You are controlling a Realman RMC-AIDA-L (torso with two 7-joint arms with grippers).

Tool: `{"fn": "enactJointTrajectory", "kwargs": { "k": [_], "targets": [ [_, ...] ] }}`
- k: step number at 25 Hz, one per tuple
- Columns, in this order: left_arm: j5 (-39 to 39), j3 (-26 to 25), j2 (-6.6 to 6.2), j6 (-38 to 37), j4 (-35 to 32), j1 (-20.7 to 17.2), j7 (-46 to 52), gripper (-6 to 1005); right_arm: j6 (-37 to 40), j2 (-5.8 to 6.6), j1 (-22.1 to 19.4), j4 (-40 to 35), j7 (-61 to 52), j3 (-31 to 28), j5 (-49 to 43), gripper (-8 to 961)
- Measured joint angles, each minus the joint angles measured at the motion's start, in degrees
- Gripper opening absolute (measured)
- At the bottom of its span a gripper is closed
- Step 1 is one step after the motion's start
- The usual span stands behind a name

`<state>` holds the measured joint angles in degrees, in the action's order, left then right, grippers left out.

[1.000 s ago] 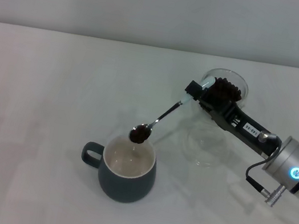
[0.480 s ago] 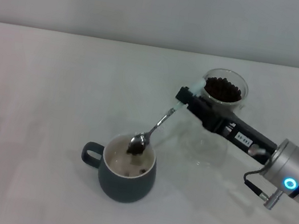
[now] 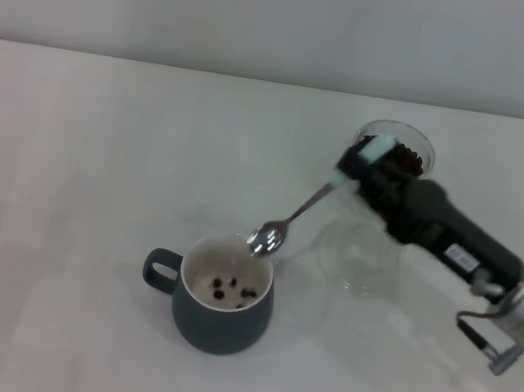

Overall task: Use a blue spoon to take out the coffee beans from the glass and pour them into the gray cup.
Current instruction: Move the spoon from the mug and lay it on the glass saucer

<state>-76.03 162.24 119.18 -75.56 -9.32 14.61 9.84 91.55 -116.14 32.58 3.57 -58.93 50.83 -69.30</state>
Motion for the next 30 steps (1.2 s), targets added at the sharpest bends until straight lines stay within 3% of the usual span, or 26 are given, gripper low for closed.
{"fn": "enactJointTrajectory", "kwargs": {
  "k": [7, 12, 30],
  "targets": [
    [0.0, 0.0, 0.0, 0.4, 0.0, 0.3, 0.0, 757, -6.0, 0.53, -3.4, -0.6, -8.7, -8.6, 0.5, 142],
    [0.0, 0.0, 0.0, 0.8, 0.0, 0.5, 0.0, 756, -12.5, 0.56, -4.3, -1.4, -13.0, -9.2, 0.5, 142],
    [-0.2, -0.1, 0.0, 1.0, 0.7, 1.4, 0.0, 758, -18.2, -0.04, -8.0, 1.5, -8.0, -12.8, 4.0, 158]
  ]
}}
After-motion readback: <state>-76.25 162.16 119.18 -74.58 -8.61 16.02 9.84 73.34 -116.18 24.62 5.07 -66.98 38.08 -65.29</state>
